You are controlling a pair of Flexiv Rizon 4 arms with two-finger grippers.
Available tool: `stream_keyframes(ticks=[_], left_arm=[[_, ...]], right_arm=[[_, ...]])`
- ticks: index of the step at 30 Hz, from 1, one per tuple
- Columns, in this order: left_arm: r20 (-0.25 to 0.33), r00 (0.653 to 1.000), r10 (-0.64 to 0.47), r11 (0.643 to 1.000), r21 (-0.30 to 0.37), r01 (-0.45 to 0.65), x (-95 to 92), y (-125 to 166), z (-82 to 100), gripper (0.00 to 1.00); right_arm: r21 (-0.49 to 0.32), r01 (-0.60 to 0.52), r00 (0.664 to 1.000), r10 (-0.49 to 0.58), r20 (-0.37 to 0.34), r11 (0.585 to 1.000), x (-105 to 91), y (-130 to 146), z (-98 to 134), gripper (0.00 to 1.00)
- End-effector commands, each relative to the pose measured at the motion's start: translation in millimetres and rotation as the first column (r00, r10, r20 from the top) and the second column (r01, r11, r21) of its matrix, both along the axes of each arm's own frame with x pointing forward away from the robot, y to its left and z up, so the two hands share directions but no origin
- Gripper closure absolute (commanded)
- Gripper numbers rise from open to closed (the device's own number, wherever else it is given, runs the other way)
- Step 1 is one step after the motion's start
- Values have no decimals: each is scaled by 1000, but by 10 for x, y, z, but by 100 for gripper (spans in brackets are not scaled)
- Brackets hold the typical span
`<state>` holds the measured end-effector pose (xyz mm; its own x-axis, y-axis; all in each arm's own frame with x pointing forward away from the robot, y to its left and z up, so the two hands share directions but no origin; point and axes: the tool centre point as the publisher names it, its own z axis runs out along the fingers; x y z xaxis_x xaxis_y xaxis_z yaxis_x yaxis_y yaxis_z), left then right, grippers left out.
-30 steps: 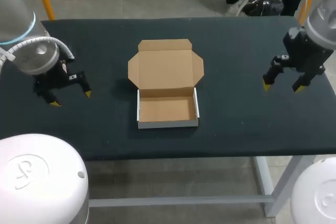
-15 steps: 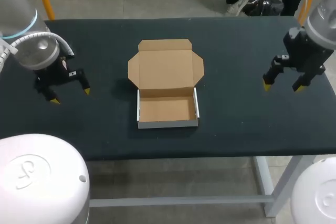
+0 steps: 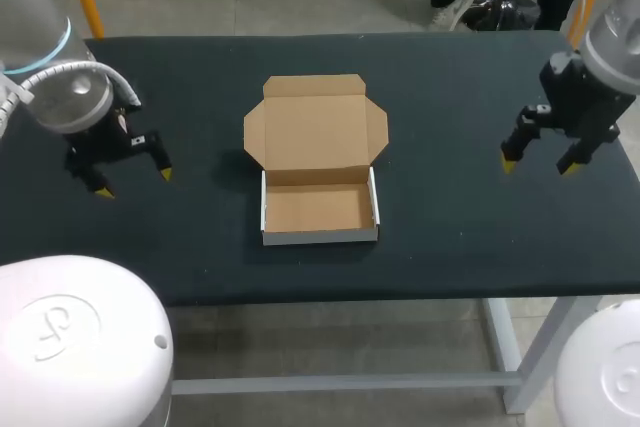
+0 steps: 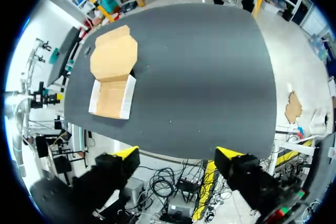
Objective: Assemble the packaging by folding the flat box into shape, placing the metal phone stand inside, and closing the box properly
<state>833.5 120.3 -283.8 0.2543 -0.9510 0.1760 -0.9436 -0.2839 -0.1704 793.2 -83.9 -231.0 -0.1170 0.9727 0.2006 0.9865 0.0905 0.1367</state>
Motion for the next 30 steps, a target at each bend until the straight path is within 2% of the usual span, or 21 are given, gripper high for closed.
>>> stream_keyframes(ticks=[1,5,6,10,15,22,30], left_arm=[[-1,1000,1,1000,4,-1,4,-3,-1,0],[-1,1000,1,1000,4,-1,4,-3,-1,0],[-6,1000,-18,1000,-3,18,55,-31,-38,0],[-10,1000,-24,999,46,24,242,-76,-145,0],[-13,999,-30,998,63,31,445,10,-196,0],[-33,999,-31,994,107,35,769,123,-363,0],[-47,998,-35,994,102,39,1131,302,-413,0]], right_arm=[[-2,0,1000,0,-4,1000,-3,0,22,0],[-2,0,1000,0,-4,1000,-3,0,22,0],[-2,0,1000,0,-4,1000,-3,0,22,0],[-2,0,1000,0,-4,1000,-3,0,22,0],[-2,0,1000,0,-4,1000,-3,0,22,0],[-2,0,1000,0,-4,1000,-3,0,22,0],[-2,0,1000,0,-4,1000,-3,0,22,0]])
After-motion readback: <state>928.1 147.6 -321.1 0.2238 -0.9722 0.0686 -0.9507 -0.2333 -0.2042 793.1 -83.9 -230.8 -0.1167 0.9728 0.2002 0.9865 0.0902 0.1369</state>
